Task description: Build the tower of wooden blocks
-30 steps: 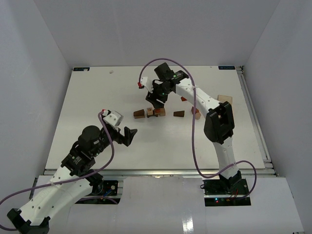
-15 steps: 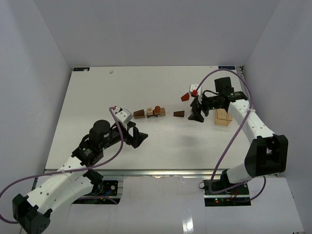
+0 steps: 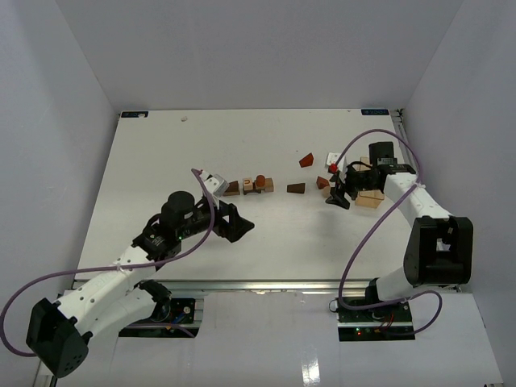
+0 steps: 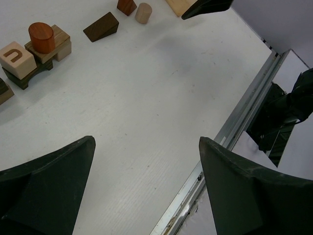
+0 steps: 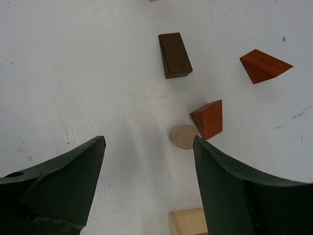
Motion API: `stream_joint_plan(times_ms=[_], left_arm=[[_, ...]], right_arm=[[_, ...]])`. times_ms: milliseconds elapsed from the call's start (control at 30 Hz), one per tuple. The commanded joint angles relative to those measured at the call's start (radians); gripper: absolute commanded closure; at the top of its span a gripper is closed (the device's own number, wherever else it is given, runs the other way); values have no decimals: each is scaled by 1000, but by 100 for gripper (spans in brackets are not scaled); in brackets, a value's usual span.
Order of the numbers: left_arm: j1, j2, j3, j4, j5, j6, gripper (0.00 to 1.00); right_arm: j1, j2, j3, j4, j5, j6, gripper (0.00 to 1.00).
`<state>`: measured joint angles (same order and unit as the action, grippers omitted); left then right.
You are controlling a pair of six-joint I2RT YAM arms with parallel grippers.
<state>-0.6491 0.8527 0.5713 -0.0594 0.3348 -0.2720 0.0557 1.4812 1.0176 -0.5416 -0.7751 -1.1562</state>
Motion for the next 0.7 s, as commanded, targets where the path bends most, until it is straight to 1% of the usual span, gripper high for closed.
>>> stream_joint_plan(times_ms=[0,67,100,167,200,233,267,300,367,400,433,467,567,667], left_arm=[[2,93,47,72,41,-61,2],[-6,171,112,68,51,-41,2],[-17,224,176,30,54,-3,2],[-34,326,309,-34,68,92,3],[-38,363,355,-52,100,160,3],[-42,403,402,-71,132,224,4],[-45,457,464,-94,157,263,5],[-46,501,514,-113,200,332,5],[-48,565,582,-139,277,478,5],[-49,591,608,-149,310,527,5],[-49,624,634,-159,334,560,5],[-49,666,665,-168,352,652,5],[-49,753,715,-189,397,849,5],[-49,828,759,-204,429,958,5]], right_arm=[[-8,-15,44,68,-30,164,21],[-8,-43,64,27,-100,141,21],[-7,-67,77,-28,-156,93,21],[-8,-100,86,-145,-254,-23,21],[-8,-130,79,-176,-277,-52,21],[-8,-161,70,-203,-300,-80,21],[-8,-200,44,-204,-319,-100,21],[-8,-233,20,-202,-328,-108,20],[-8,-275,-9,-202,-335,-104,20],[-9,-291,-18,-202,-336,-96,20],[-10,-311,-26,-202,-333,-79,20],[-11,-334,-34,-200,-334,-50,20],[-24,-372,-50,-199,-344,11,20],[-42,-401,-58,-195,-344,48,20]])
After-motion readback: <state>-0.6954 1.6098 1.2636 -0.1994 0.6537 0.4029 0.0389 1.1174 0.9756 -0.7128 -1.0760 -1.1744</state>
